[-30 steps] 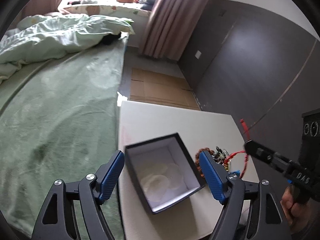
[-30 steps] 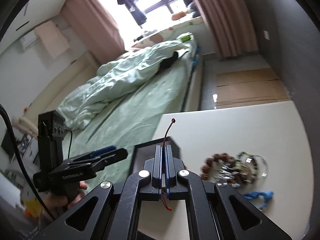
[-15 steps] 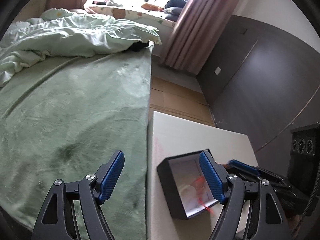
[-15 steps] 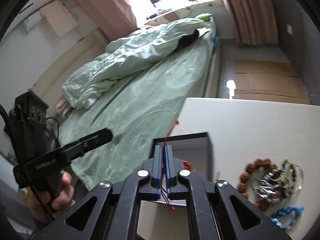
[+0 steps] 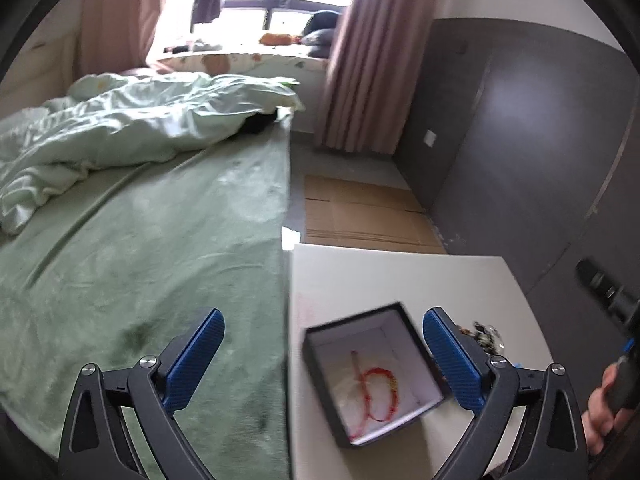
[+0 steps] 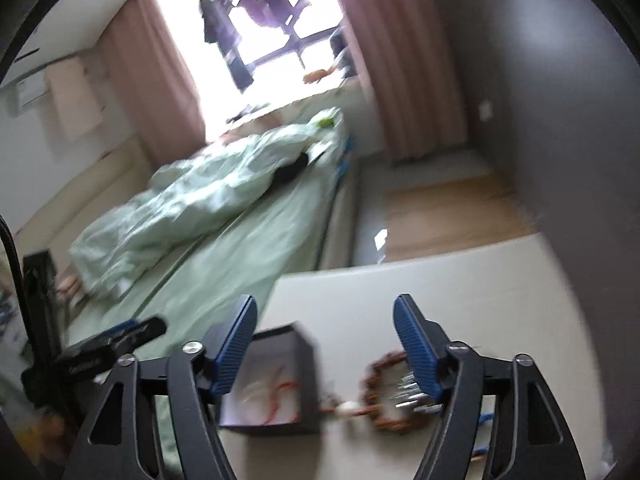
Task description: Organize jewelry
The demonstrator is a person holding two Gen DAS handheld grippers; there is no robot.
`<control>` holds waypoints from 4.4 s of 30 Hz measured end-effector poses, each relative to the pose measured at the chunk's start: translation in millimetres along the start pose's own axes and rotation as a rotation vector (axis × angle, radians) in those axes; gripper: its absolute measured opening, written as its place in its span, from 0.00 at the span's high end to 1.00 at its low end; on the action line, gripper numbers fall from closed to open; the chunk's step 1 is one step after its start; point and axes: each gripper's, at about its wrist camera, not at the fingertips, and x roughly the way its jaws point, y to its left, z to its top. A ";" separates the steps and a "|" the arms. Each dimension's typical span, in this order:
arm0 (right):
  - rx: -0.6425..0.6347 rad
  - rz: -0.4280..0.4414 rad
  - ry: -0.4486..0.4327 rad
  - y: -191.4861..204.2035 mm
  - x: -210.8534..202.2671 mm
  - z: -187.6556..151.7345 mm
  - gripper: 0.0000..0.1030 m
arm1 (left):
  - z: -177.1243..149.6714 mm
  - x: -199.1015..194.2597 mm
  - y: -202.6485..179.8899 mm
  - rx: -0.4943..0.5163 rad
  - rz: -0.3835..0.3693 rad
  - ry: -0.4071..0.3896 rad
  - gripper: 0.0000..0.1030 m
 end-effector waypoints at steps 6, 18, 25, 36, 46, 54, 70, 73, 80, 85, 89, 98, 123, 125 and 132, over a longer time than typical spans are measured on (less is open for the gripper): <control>-0.053 -0.191 -0.216 -12.6 -51.7 9.4 0.01 | -3.3 -1.9 -32.4 0.076 -0.049 0.005 0.02; -0.066 -0.308 -0.176 -41.9 -77.6 15.9 0.01 | -3.9 3.8 -48.7 0.090 -0.112 -0.017 0.00; 0.019 -0.267 -0.052 -82.2 -79.8 4.3 0.01 | -3.7 6.8 -56.0 0.052 -0.121 -0.052 0.00; 0.102 -0.221 0.042 -119.6 -79.2 -16.2 0.01 | -10.1 18.9 -101.6 0.142 -0.232 -0.022 0.00; 0.189 -0.219 0.148 -149.3 -65.5 -34.2 0.01 | -21.0 52.3 -143.8 0.211 -0.278 0.123 0.00; 0.304 -0.182 0.204 -176.2 -52.2 -43.5 0.04 | -36.0 92.6 -171.5 0.226 -0.310 0.262 0.19; 0.467 -0.032 0.293 -195.0 -18.3 -62.7 0.42 | -42.5 159.2 -185.7 0.162 -0.229 0.411 0.50; 0.478 -0.032 0.302 -192.4 -13.9 -65.3 0.42 | -44.4 160.5 -187.5 0.171 -0.206 0.404 0.51; 0.435 -0.048 0.363 -180.3 3.3 -71.7 0.47 | -42.3 158.8 -178.8 0.170 -0.154 0.390 0.85; 0.403 -0.048 0.403 -171.2 14.1 -75.9 0.48 | -36.5 148.7 -177.6 0.191 -0.154 0.365 0.92; 0.384 -0.052 0.411 -168.0 15.2 -76.9 0.48 | -30.6 134.3 -178.2 0.216 -0.159 0.330 0.92; 0.385 -0.041 0.417 -169.9 15.1 -79.8 0.48 | -14.4 104.8 -165.3 0.170 -0.219 0.277 0.92; 0.224 -0.121 0.536 -137.8 49.6 -88.9 0.58 | 2.7 63.0 -119.2 0.086 -0.325 0.204 0.92; 0.164 -0.153 0.553 -130.9 51.2 -91.8 0.61 | 2.7 60.5 -114.6 0.084 -0.321 0.201 0.92; 0.092 -0.182 0.560 -122.9 49.7 -95.0 0.92 | 2.0 46.3 -98.1 0.075 -0.304 0.173 0.92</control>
